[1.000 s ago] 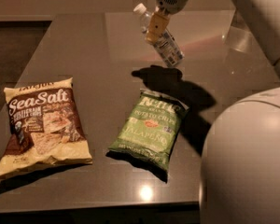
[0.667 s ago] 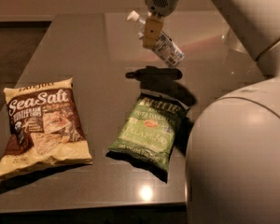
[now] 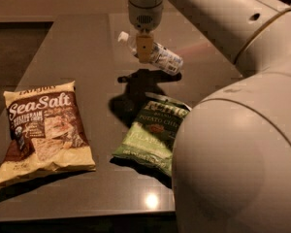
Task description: Knock blue plastic bottle over
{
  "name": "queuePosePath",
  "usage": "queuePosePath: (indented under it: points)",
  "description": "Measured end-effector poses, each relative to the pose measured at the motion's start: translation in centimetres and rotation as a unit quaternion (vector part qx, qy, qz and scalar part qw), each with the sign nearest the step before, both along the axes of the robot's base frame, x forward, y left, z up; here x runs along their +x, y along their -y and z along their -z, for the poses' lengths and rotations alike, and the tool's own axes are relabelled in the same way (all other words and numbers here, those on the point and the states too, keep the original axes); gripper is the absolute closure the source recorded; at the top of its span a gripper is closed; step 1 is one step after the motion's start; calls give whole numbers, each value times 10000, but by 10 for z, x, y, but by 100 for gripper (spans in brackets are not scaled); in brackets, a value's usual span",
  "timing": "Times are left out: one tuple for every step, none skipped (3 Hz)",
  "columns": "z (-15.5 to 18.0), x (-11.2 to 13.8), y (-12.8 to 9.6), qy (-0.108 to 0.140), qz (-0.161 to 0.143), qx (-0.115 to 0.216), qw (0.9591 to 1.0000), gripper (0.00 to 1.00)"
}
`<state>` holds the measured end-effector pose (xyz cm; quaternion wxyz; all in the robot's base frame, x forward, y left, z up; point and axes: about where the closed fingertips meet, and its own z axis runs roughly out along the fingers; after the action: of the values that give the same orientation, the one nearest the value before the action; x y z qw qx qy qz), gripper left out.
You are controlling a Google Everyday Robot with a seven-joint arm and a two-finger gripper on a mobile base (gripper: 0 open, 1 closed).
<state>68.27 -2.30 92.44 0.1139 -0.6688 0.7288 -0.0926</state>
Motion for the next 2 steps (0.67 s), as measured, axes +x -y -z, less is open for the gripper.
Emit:
queuePosePath:
  points:
    - [13,1,-10,-98,-148,-107,9998,26]
    - [14,3,-11,-66,-149,-85,9998,3]
